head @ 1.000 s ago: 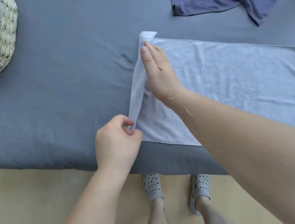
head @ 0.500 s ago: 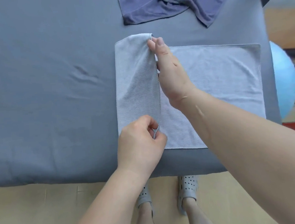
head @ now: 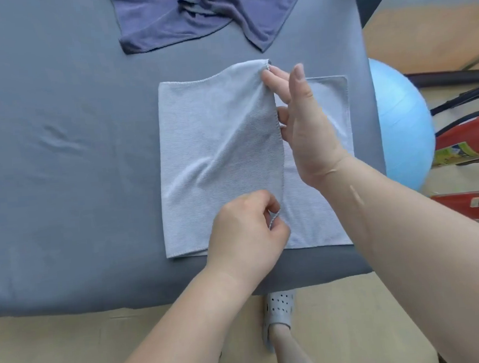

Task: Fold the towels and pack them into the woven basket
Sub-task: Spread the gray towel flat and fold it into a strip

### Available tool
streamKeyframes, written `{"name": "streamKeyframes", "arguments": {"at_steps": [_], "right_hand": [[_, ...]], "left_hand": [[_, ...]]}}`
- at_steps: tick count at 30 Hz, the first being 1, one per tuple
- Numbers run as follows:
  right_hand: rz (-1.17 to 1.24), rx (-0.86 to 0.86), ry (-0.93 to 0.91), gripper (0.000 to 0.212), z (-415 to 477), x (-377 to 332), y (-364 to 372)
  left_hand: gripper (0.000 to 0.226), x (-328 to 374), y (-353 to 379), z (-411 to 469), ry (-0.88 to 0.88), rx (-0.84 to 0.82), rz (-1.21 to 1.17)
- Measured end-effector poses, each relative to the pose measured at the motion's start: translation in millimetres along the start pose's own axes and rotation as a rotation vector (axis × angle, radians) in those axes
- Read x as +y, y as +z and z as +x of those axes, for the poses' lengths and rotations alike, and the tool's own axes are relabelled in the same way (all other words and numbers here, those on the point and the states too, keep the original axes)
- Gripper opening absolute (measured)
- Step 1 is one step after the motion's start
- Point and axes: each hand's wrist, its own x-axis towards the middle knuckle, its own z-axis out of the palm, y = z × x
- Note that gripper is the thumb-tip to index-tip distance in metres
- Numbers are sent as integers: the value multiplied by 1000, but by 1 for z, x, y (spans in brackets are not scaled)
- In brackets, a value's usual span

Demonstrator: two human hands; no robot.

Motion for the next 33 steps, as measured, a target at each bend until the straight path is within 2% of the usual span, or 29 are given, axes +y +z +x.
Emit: {"name": "streamKeyframes", "arguments": {"at_steps": [5,12,17,20,22,23,25,26,30,33], "right_hand": [[-22,-4,-19,79,-9,-10,-49],[-8,55,8,78,-12,-14,-106],[-120,64,213,51,-15,12,-127],[-134,1,257,54,-17,17,-129],[-137,20,261,36,-13,21,-131],[-141,25,258,36,-11,21,-131],[-214,29,240,54,-5,22,-132],[-238,29,223,56,-2,20,-131],[-221,-13,131,40,5,11,-128],[-286,13,130,42,15,12,-129]], "left_hand": [[12,34,30,3,47,-15,-37],[10,64,75,5,42,-123,-82],[7,58,107,8,26,-245,114],[10,54,117,8,14,-256,177],[12,54,118,8,25,-241,185],[13,54,118,7,37,-233,183],[15,56,115,5,63,-225,176],[17,58,113,3,81,-216,167],[21,65,104,-3,137,-179,171],[16,67,103,-3,140,-229,231]]}}
